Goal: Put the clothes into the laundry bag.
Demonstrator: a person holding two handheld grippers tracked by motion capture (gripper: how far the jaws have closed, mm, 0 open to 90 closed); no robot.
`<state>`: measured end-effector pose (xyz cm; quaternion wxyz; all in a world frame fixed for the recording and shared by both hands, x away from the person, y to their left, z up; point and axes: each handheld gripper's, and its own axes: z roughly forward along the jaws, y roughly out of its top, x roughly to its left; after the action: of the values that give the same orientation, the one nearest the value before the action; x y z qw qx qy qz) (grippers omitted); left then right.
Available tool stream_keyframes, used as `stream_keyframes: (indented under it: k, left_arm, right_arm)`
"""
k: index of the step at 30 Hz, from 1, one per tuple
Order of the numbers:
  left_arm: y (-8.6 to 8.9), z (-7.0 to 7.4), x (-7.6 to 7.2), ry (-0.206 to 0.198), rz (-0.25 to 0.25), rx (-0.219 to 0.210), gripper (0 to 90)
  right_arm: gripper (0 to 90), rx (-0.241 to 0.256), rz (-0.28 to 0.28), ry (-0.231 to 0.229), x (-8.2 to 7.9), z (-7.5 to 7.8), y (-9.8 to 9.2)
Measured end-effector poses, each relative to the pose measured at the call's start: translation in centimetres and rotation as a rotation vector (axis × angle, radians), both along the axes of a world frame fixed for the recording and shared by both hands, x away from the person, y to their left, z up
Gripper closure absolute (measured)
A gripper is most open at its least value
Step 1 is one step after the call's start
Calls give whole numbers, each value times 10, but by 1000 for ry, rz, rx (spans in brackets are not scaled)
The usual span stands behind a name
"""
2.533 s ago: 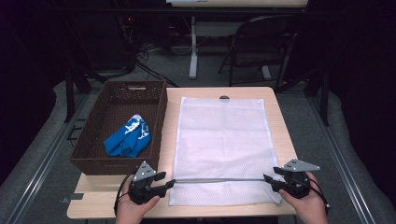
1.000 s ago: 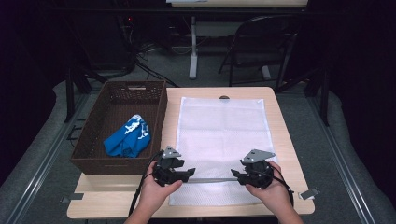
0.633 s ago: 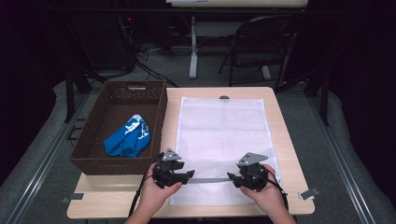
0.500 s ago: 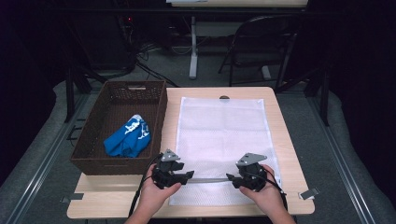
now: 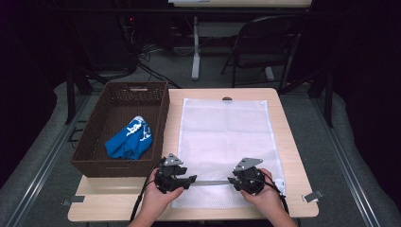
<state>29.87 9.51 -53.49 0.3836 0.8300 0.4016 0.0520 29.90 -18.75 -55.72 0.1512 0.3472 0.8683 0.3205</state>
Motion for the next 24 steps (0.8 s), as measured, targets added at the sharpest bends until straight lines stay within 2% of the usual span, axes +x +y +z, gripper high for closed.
stream_keyframes:
  k: [8, 9, 14, 16, 21, 24]
  left_arm:
    - [-4, -6, -1, 14, -18, 16, 484]
    - [-5, -8, -1, 19, -18, 17, 483]
    - [-6, -12, -1, 29, -17, 15, 483]
    - [-7, -14, -1, 29, -21, 23, 483]
    - [-8, -16, -2, 34, -27, 26, 483]
    - [-10, -17, -3, 37, -28, 18, 483]
  right_arm:
    - [684, 8, 11, 3, 5, -6, 3]
    - [675, -7, 15, 0, 4, -7, 3]
    - [627, -18, 25, -5, 2, -9, 5]
    - [598, -32, 41, 11, 2, -12, 4]
    - [550, -21, 36, 23, 2, -14, 3]
    - [556, 0, 35, 40, 4, -15, 1]
